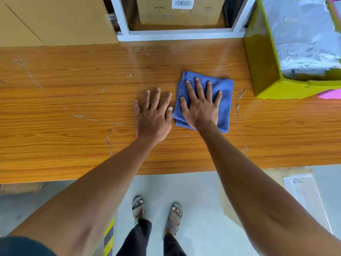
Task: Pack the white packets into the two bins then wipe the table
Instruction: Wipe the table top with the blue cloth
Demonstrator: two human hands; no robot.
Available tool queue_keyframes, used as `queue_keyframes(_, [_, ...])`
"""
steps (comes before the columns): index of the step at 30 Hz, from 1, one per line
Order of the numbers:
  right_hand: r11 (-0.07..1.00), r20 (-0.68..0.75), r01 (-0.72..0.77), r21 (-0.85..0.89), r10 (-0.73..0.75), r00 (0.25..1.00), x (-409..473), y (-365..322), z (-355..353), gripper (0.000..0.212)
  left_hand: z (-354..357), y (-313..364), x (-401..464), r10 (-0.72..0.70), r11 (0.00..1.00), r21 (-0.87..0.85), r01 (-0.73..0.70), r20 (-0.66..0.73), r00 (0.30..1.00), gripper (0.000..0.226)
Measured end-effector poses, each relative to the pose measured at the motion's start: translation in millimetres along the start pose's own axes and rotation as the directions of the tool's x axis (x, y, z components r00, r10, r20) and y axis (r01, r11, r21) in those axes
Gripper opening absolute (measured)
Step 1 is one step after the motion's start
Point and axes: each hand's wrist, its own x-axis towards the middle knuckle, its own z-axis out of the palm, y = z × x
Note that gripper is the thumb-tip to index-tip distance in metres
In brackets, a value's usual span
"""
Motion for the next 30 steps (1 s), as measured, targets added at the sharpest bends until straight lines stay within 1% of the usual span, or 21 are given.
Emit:
queue_keyframes(4, [1.000,-0.056,0.001,0.017,0.000,0.998,-61,-1,4,0.068,-4,0,0,0.014,1.000,-0.004,-0.014,0.017,1.000,0.057])
queue_keyframes(8, [1.000,-0.054,-0.007,0.008,0.007,0.999,-130,-6,6,0.067,-8,1,-1,0.006,1.000,-0.017,-0.006,0.038,0.999,0.058])
queue_keyframes(11, [1.000,-0.034,-0.005,-0.006,0.004,0.999,-120,-5,2,0.068,-7,1,0,0.006,1.000,-0.028,-0.005,0.037,0.999,0.059])
queue_keyframes(14, [1.000,-0.012,-0.003,-0.002,0.003,1.000,-69,-5,-2,0.069,-4,-1,0,0.014,1.000,-0.023,-0.013,0.023,1.000,0.059])
queue_keyframes(16, [0.999,0.011,-0.030,0.022,0.030,0.999,-31,-4,-5,0.070,-1,-2,0,0.018,1.000,-0.020,-0.017,0.027,0.999,0.060])
queue_keyframes(18, [0.998,0.019,-0.056,0.008,0.056,0.998,-12,-7,-4,0.071,0,-4,1,0.020,1.000,-0.021,-0.020,0.029,0.999,0.060])
queue_keyframes(21, [1.000,-0.009,-0.025,-0.003,0.025,1.000,-39,-10,0,0.070,-2,-5,0,0.026,0.999,-0.036,-0.025,0.041,0.999,0.060])
queue_keyframes(24, [0.999,-0.013,0.041,-0.017,-0.041,0.999,-106,-9,4,0.069,-7,-5,0,0.022,0.999,-0.046,-0.019,0.065,0.998,0.059])
queue_keyframes(26, [0.996,0.014,0.076,-0.043,-0.075,0.997,-144,-9,7,0.069,-8,-5,-1,0.024,0.999,-0.044,-0.020,0.071,0.997,0.060])
queue_keyframes(28, [0.994,0.029,0.091,-0.053,-0.090,0.996,-159,-6,7,0.070,-9,-4,-2,0.025,0.999,-0.046,-0.022,0.068,0.997,0.060])
queue_keyframes(30, [0.993,0.045,0.109,-0.038,-0.107,0.993,-152,-4,5,0.070,-8,-4,-1,0.027,0.999,-0.040,-0.024,0.069,0.997,0.060])
